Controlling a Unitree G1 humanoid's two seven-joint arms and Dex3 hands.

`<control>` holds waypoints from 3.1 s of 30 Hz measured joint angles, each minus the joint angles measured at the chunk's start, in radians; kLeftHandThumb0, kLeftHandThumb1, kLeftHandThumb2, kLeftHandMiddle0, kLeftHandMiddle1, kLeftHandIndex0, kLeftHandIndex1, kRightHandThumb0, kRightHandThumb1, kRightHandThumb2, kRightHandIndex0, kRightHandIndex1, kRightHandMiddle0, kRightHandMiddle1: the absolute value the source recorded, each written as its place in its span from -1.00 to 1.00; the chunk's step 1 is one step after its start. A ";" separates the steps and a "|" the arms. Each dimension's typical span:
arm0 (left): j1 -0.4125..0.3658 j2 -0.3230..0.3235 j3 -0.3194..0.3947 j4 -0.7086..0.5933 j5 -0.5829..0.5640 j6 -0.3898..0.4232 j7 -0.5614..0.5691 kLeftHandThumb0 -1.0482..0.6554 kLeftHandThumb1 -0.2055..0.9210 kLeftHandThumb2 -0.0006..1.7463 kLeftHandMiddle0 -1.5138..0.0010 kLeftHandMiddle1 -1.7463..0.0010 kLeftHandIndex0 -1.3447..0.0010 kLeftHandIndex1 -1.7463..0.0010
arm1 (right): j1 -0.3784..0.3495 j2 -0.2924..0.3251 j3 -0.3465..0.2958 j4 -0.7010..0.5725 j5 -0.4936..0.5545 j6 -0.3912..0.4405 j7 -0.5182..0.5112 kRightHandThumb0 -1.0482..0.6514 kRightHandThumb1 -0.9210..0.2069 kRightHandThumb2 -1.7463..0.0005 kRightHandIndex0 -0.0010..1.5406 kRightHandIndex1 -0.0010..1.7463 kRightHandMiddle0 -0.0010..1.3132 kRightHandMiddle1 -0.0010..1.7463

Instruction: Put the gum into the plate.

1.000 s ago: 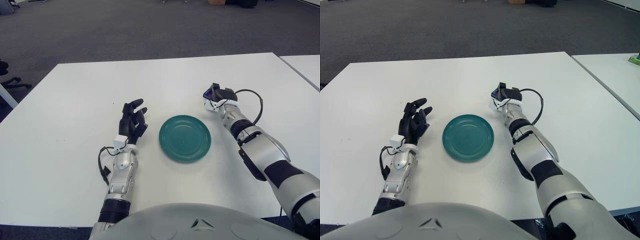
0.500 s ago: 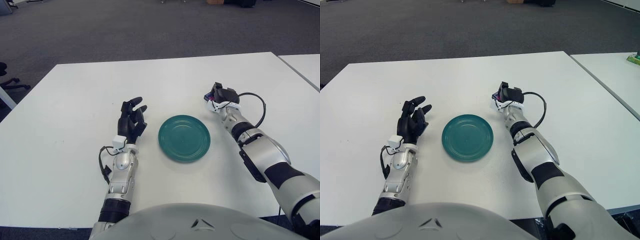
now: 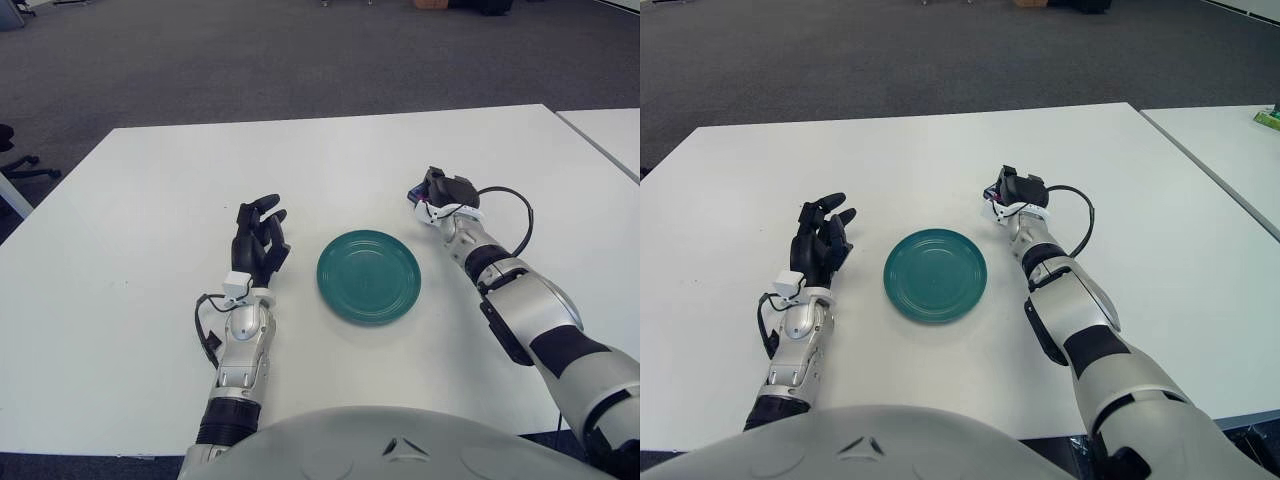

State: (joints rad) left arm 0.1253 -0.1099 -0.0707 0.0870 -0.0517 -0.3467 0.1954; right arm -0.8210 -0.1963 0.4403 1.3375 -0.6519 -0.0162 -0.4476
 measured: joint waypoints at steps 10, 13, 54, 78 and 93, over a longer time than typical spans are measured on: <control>0.000 0.000 0.000 0.000 -0.005 -0.011 -0.007 -0.66 1.00 -0.20 0.53 -0.03 0.56 -0.36 | 0.006 -0.001 -0.001 0.000 0.000 -0.011 -0.015 -0.22 -0.54 -0.01 0.03 0.82 -0.45 1.00; 0.000 0.000 0.000 0.000 -0.008 -0.015 -0.008 -0.66 1.00 -0.20 0.53 -0.03 0.55 -0.36 | 0.007 -0.001 -0.001 0.000 0.000 -0.011 -0.015 -0.22 -0.60 0.04 0.02 0.87 -0.48 1.00; -0.012 0.000 0.007 0.052 -0.008 -0.069 -0.018 -0.68 1.00 -0.18 0.53 -0.02 0.59 -0.33 | -0.022 0.027 0.029 0.016 -0.001 0.187 0.195 -1.00 -1.00 0.25 -1.00 -1.00 -1.00 -1.00; -0.012 0.000 0.012 0.044 -0.019 -0.067 -0.018 -0.64 1.00 -0.22 0.52 -0.06 0.56 -0.34 | -0.026 0.035 0.041 0.016 -0.015 0.198 0.207 -1.00 -1.00 0.15 -0.97 -0.99 -1.00 -1.00; -0.050 -0.001 0.010 0.061 -0.039 -0.061 -0.031 -0.65 1.00 -0.22 0.53 -0.07 0.57 -0.35 | -0.044 0.049 0.179 -0.051 -0.112 0.292 0.348 -0.92 -1.00 0.16 -0.46 -0.43 -0.89 -0.08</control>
State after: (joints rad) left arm 0.0758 -0.1111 -0.0609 0.1480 -0.0904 -0.4073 0.1642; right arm -0.8648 -0.1470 0.6192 1.2864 -0.7637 0.2754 -0.0992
